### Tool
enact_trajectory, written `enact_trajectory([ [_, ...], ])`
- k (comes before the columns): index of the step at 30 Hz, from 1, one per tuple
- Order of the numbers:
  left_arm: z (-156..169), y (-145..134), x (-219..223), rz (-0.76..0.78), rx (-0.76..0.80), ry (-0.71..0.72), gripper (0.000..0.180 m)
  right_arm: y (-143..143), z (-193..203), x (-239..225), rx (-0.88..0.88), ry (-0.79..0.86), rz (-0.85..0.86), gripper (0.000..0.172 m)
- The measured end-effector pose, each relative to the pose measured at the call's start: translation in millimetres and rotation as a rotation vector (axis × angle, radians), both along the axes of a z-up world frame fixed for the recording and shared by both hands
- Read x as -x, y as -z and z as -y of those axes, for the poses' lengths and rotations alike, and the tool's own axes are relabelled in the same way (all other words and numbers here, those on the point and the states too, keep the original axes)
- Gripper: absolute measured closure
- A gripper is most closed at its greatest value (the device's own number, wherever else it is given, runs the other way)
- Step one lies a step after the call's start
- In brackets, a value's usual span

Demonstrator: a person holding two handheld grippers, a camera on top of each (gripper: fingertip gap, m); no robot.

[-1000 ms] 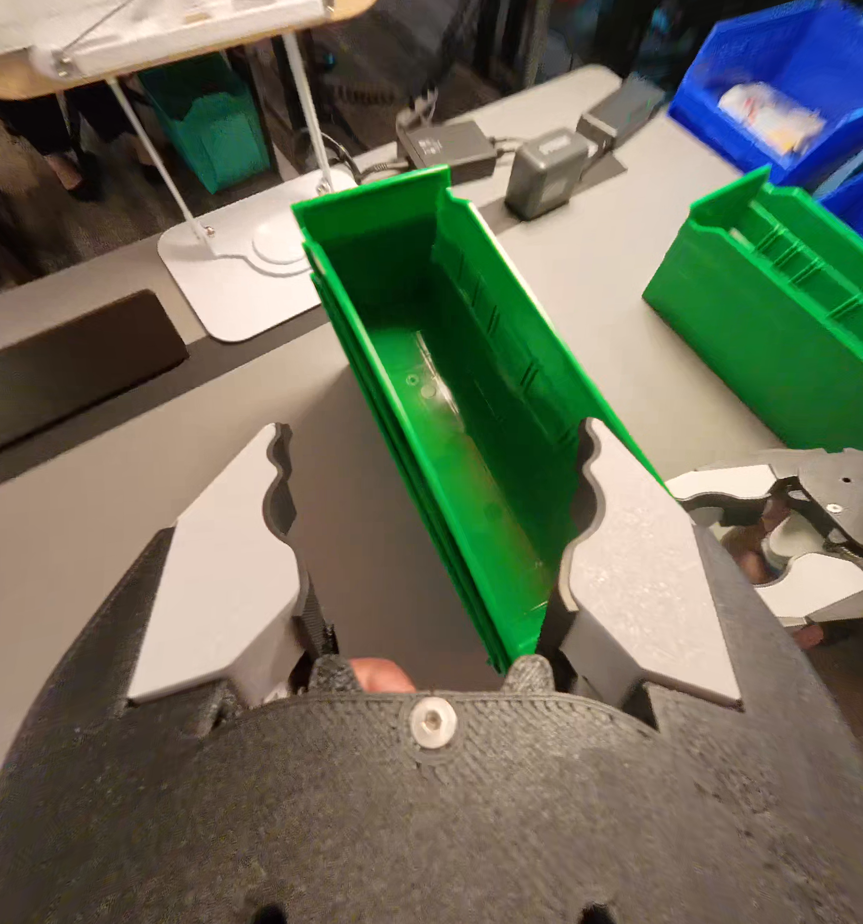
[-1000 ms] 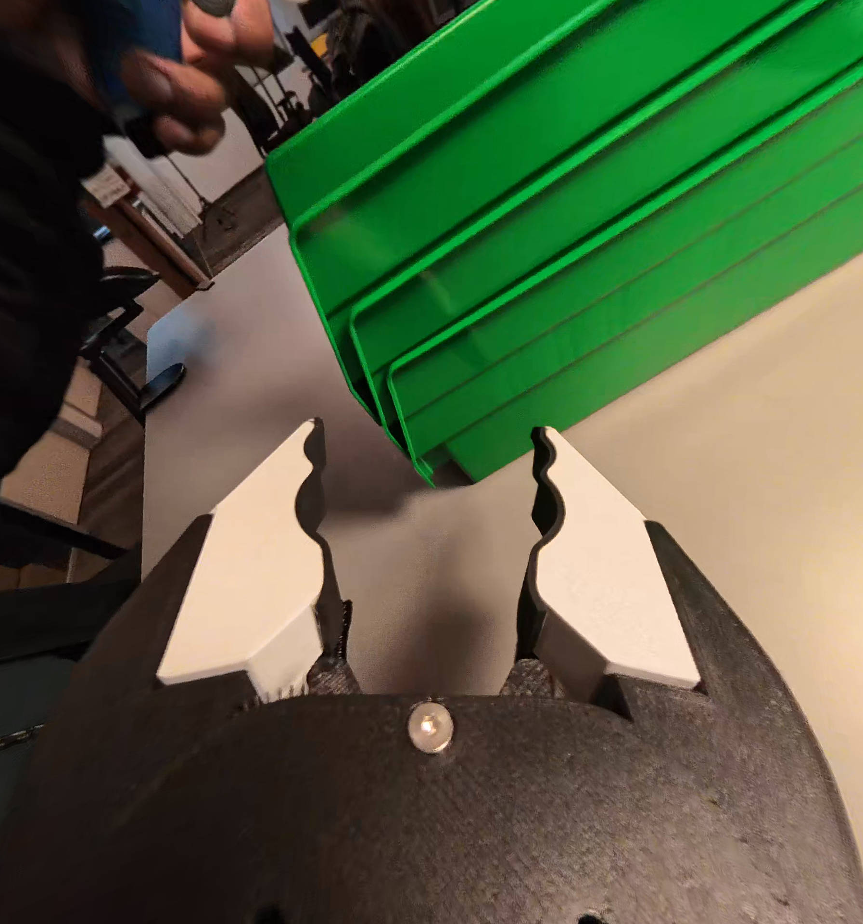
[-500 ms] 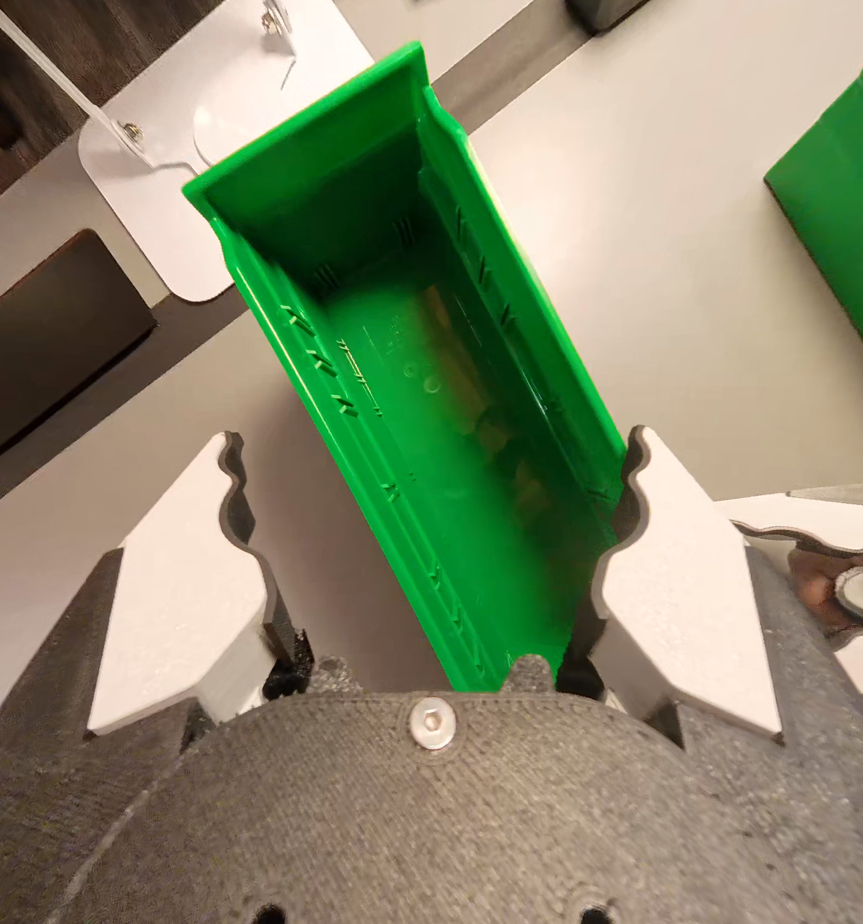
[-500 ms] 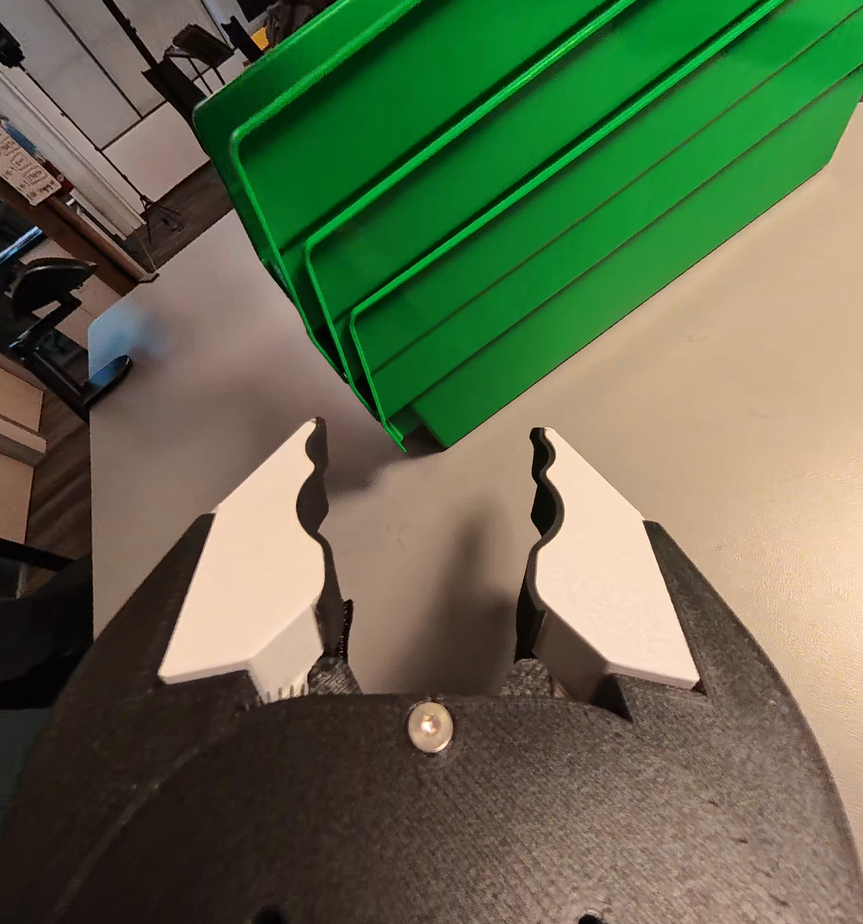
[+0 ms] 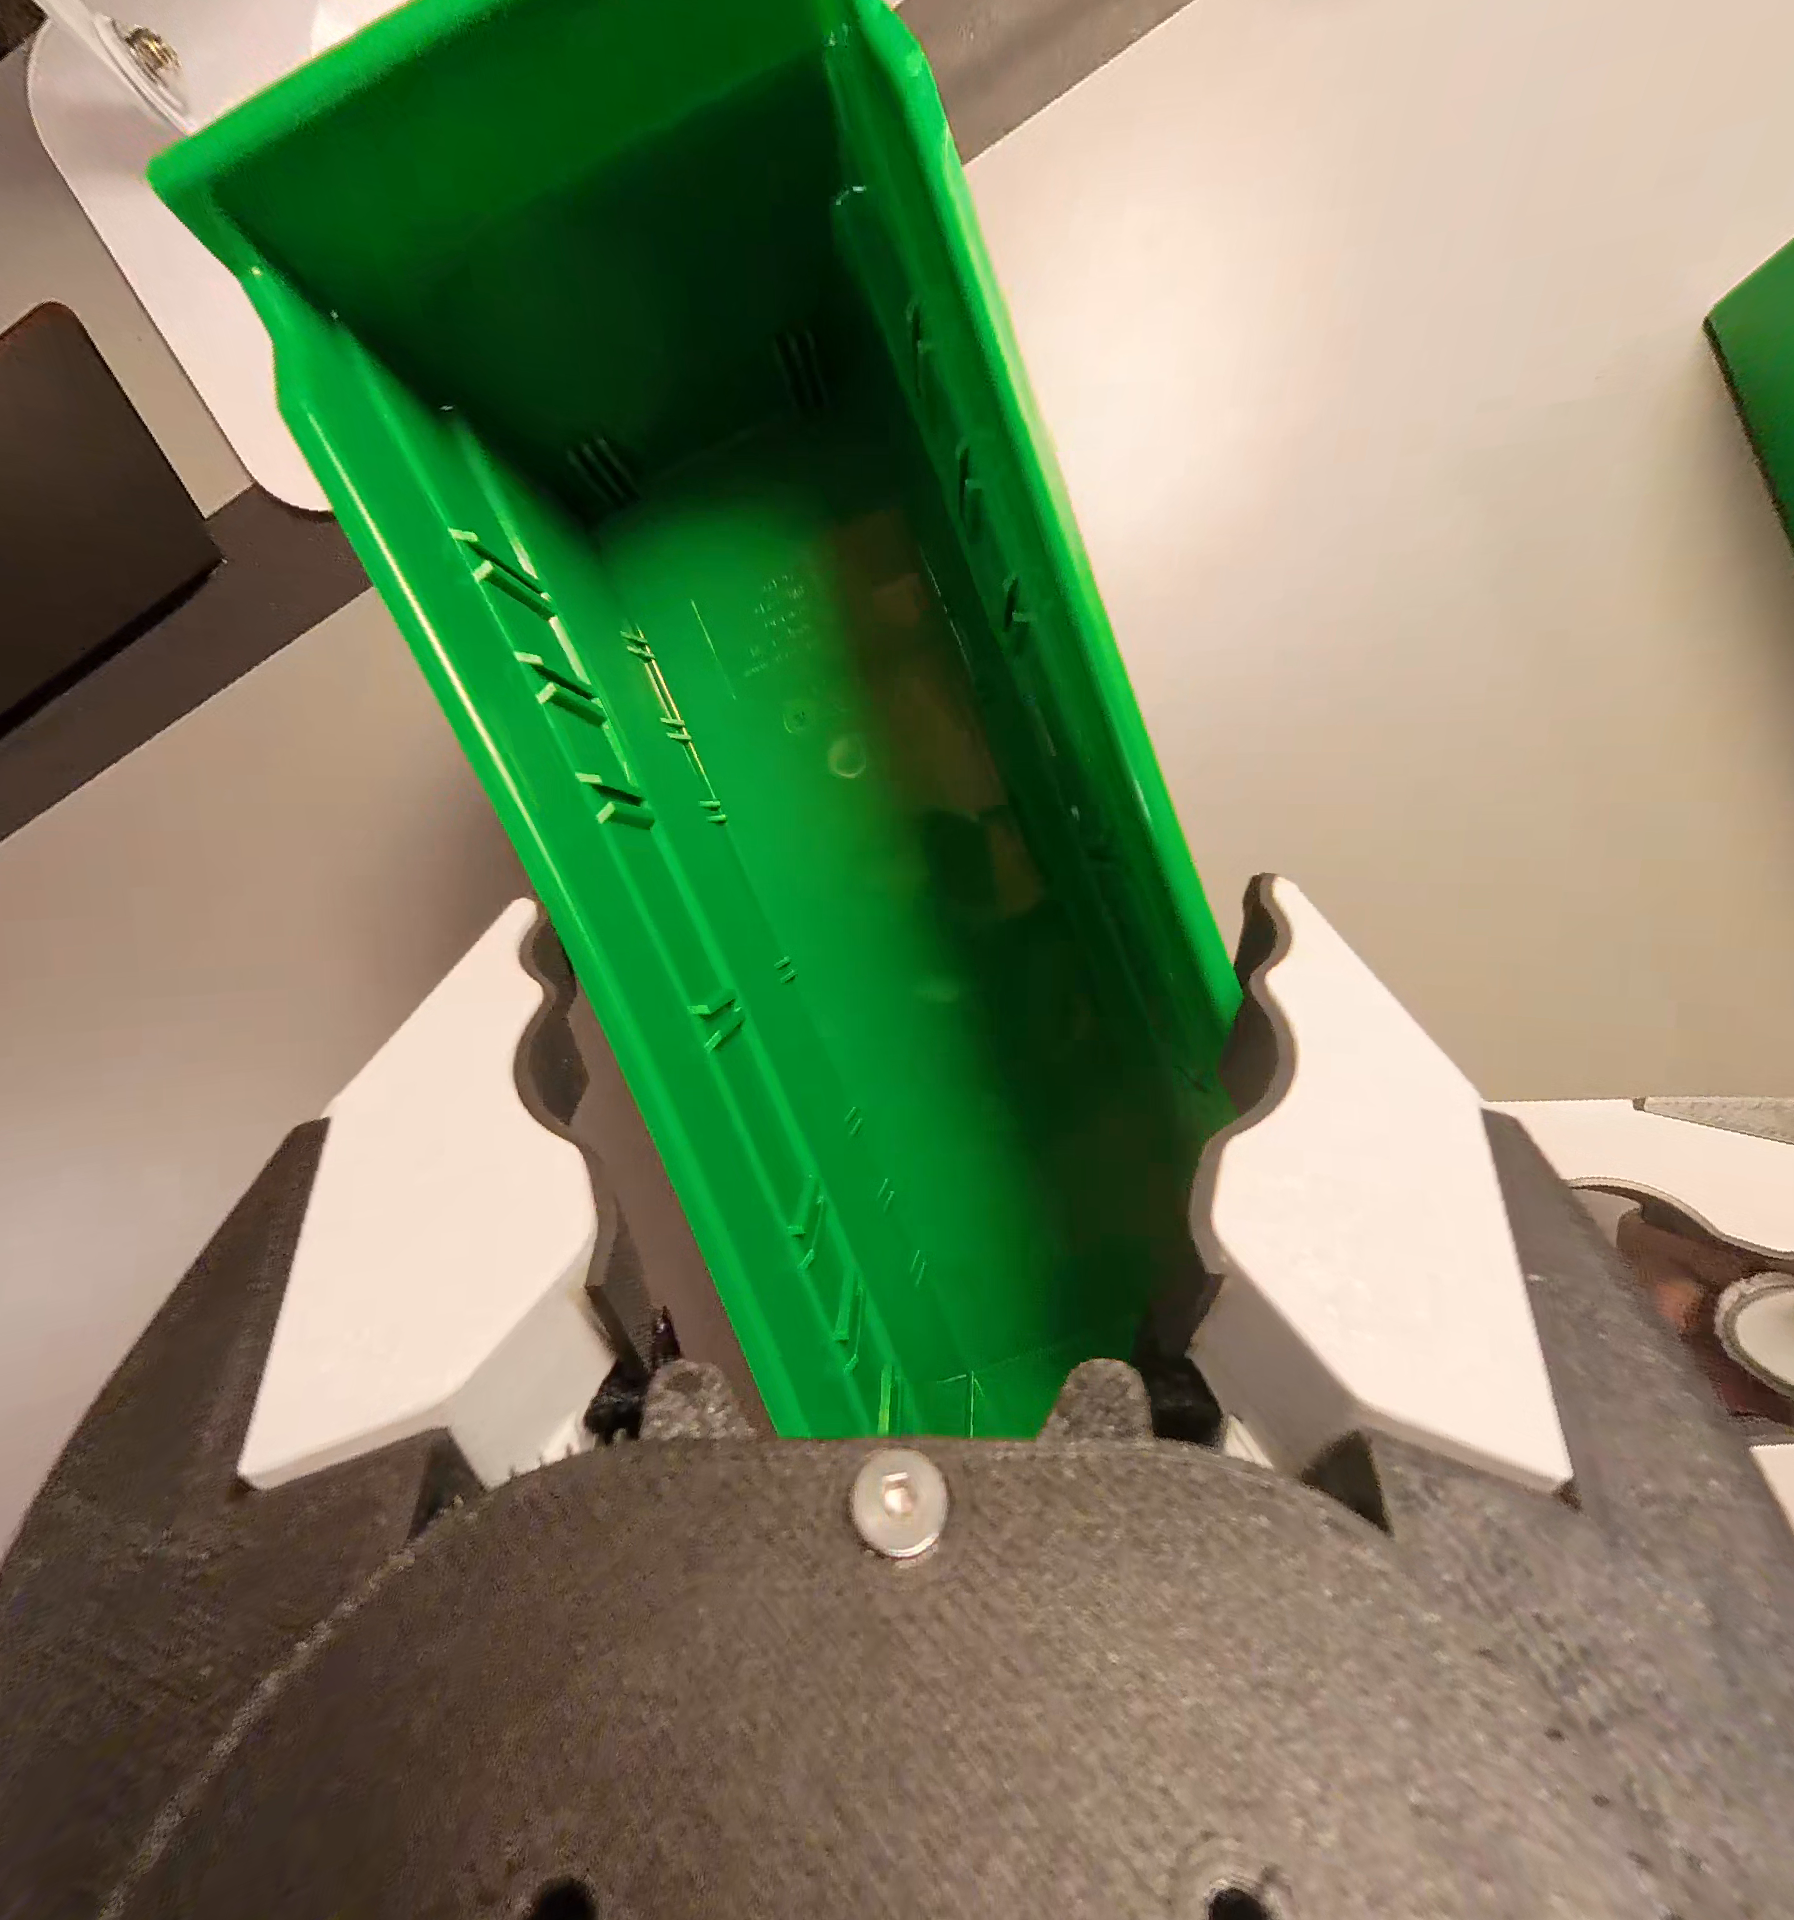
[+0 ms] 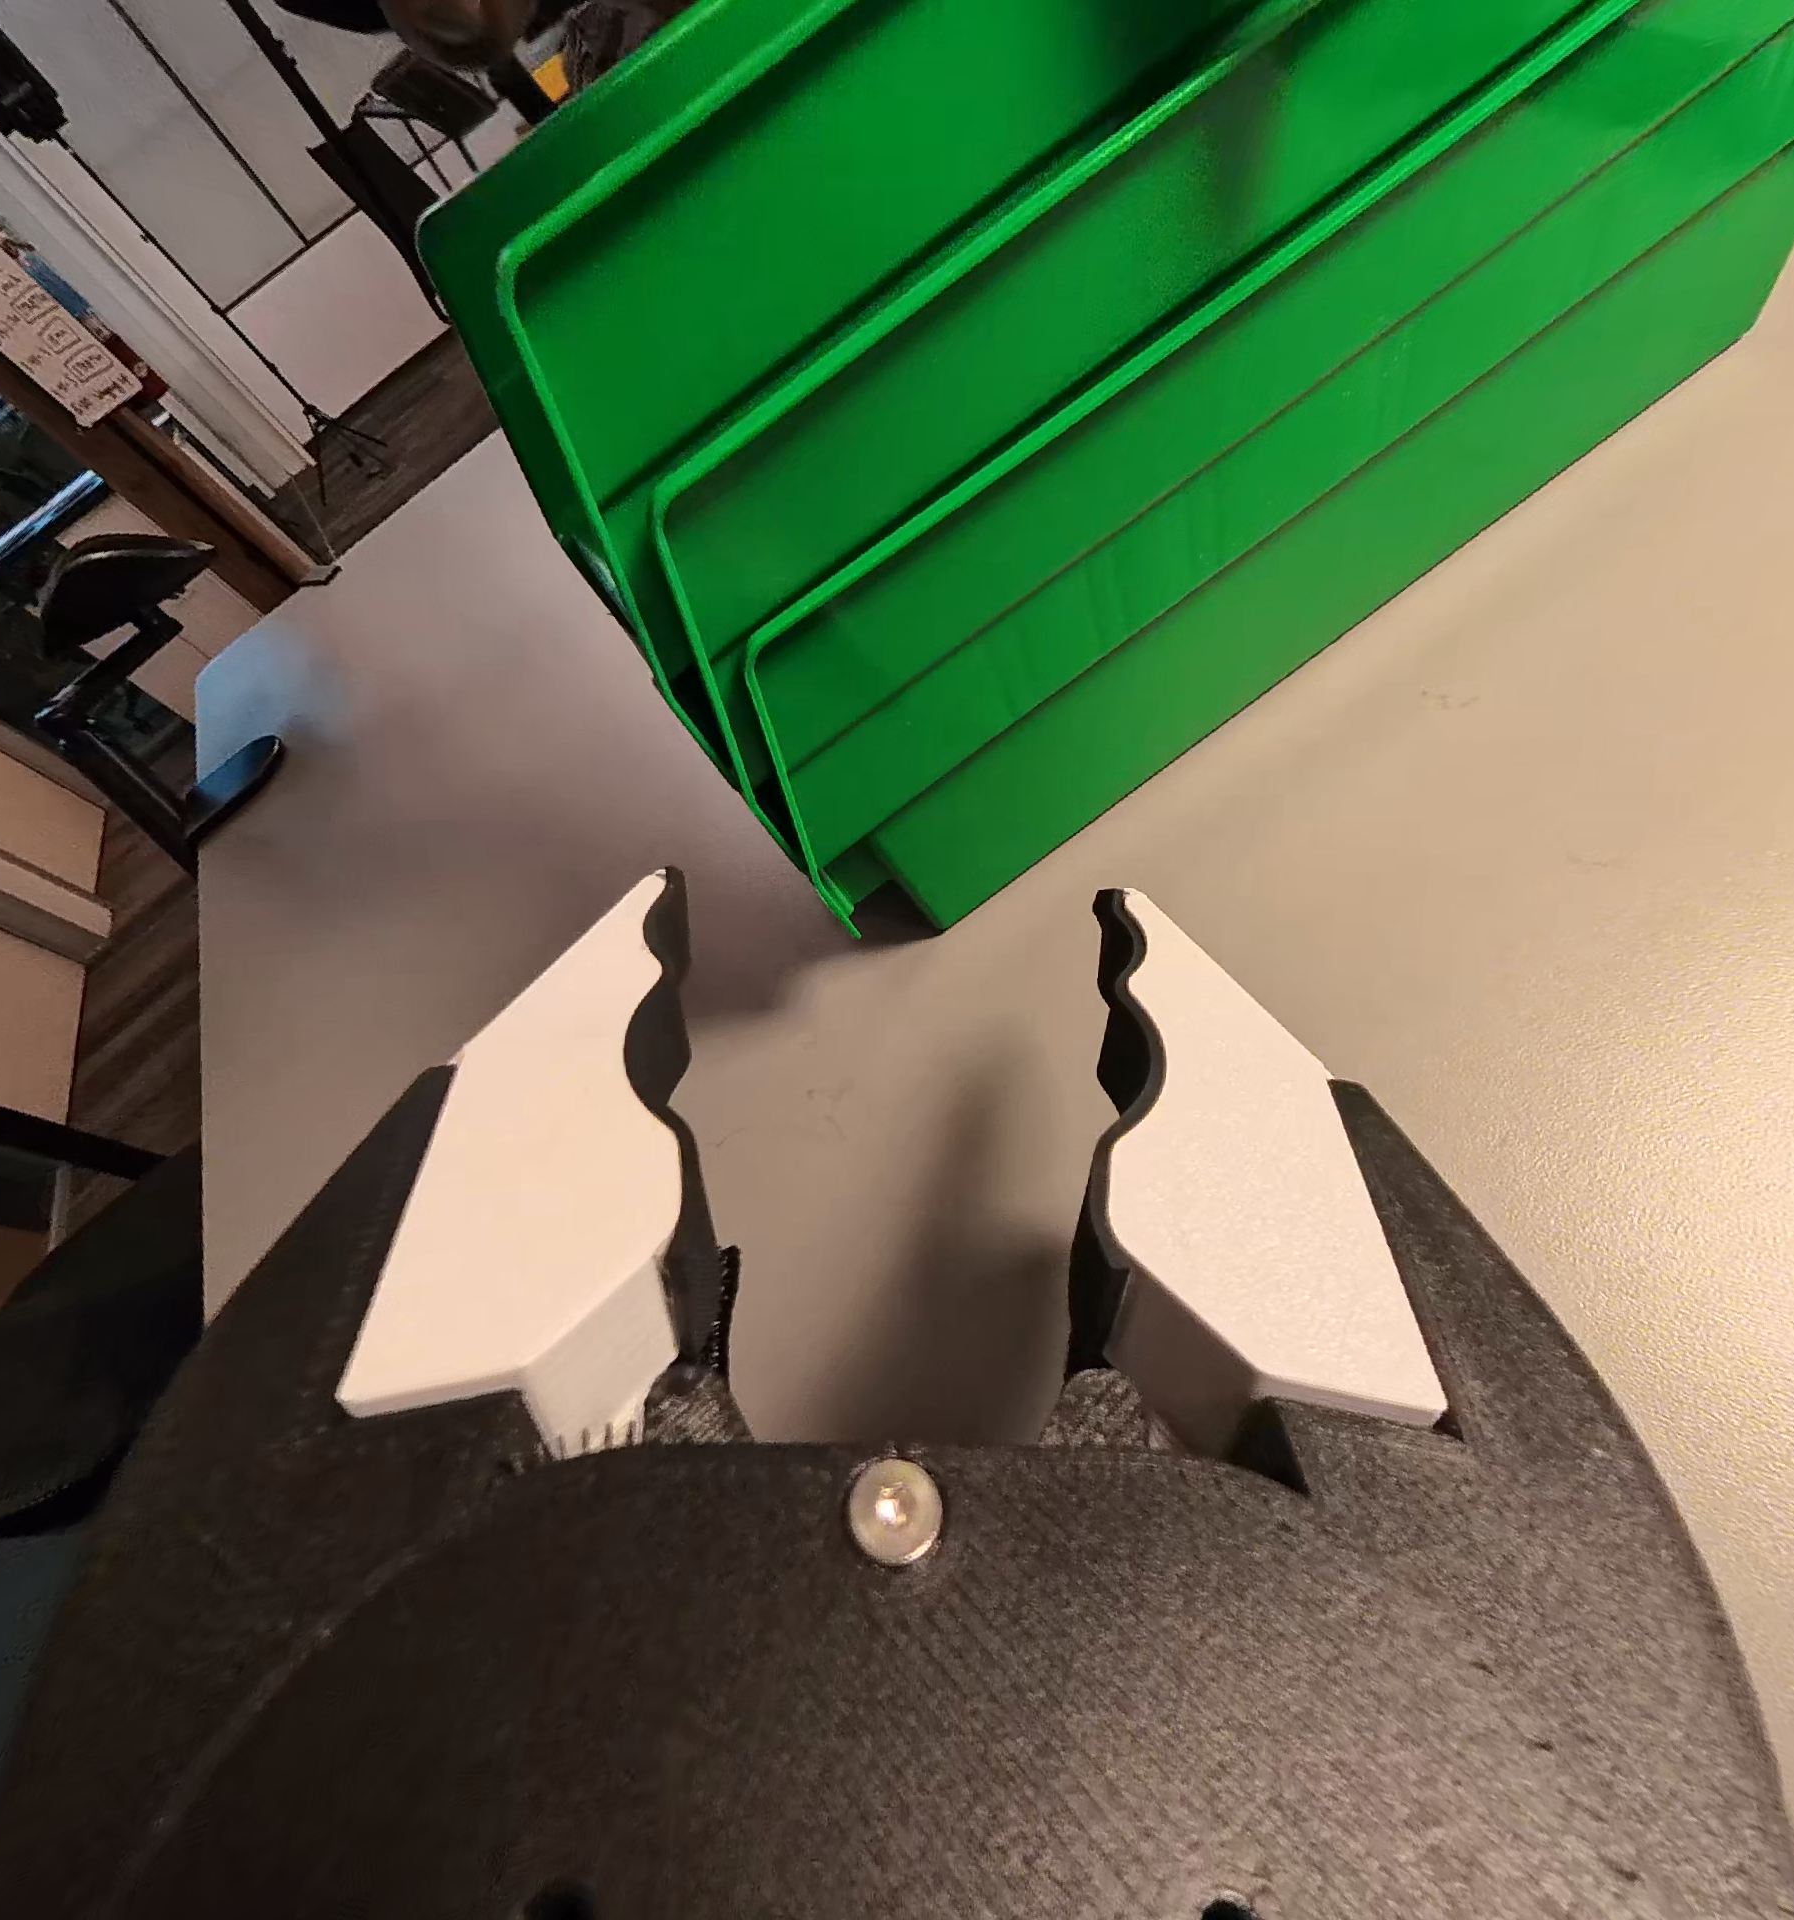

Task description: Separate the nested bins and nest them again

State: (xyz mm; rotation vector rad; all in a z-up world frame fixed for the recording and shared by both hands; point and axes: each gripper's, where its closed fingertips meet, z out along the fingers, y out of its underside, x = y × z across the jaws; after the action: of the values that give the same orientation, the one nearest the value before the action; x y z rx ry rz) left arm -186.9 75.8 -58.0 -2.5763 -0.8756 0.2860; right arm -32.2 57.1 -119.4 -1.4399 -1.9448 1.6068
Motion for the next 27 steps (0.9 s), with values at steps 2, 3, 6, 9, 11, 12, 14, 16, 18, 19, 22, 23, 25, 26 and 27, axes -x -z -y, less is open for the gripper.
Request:
enact_trajectory([
  [2,1.5,-1.4,-0.1,0.001,-0.001,-0.007,0.059,0.0,0.2,-0.2,0.000,-0.002,-0.001,0.091],
  [3,2.2,-2.2,-0.2,0.002,-0.003,-0.010,0.061,0.1,0.6,-0.3,-0.003,-0.003,-0.002,0.091],
  [6,3.7,-4.2,-0.3,0.007,-0.015,-0.016,0.066,0.1,1.5,-0.8,-0.012,-0.006,-0.008,0.092],
  [9,4.4,-5.4,-0.1,0.001,-0.032,-0.021,0.070,0.0,1.3,-0.6,-0.012,-0.004,-0.008,0.092],
  [11,4.3,-6.5,-0.2,0.002,-0.046,-0.027,0.074,0.1,1.4,-0.7,-0.013,-0.005,-0.009,0.092],
  [12,4.6,-6.9,-0.2,0.003,-0.050,-0.029,0.074,0.0,1.5,-0.6,-0.013,-0.005,-0.010,0.092],
  [14,5.4,-8.2,-0.8,0.011,-0.057,-0.033,0.077,-0.2,1.4,-0.5,-0.009,-0.006,-0.009,0.092],
  [16,6.6,-9.9,-1.6,0.013,-0.058,-0.029,0.076,-0.1,1.7,-0.5,-0.010,-0.008,-0.009,0.092],
  [18,8.0,-12.8,-1.9,0.008,-0.056,-0.024,0.077,0.0,2.3,-0.8,-0.014,-0.010,-0.010,0.093],
  [19,8.6,-14.5,-1.7,0.004,-0.054,-0.022,0.077,0.0,2.8,-0.9,-0.016,-0.011,-0.011,0.093],
  [22,10.2,-22.3,-0.3,-0.009,-0.058,-0.020,0.079,0.4,3.5,-1.2,-0.020,-0.015,-0.011,0.093],
  [23,10.0,-26.8,0.6,-0.016,-0.066,-0.020,0.080,0.4,3.6,-1.2,-0.020,-0.015,-0.011,0.093],
  [25,9.2,-39.7,2.0,-0.035,-0.081,-0.015,0.080,0.4,3.8,-1.2,-0.020,-0.016,-0.010,0.093],
  [26,8.8,-47.0,2.3,-0.043,-0.090,-0.012,0.079,0.6,4.0,-1.4,-0.021,-0.017,-0.010,0.093],
  [27,9.0,-54.4,2.6,-0.050,-0.098,-0.011,0.077,0.6,4.2,-1.5,-0.022,-0.018,-0.010,0.093],
])
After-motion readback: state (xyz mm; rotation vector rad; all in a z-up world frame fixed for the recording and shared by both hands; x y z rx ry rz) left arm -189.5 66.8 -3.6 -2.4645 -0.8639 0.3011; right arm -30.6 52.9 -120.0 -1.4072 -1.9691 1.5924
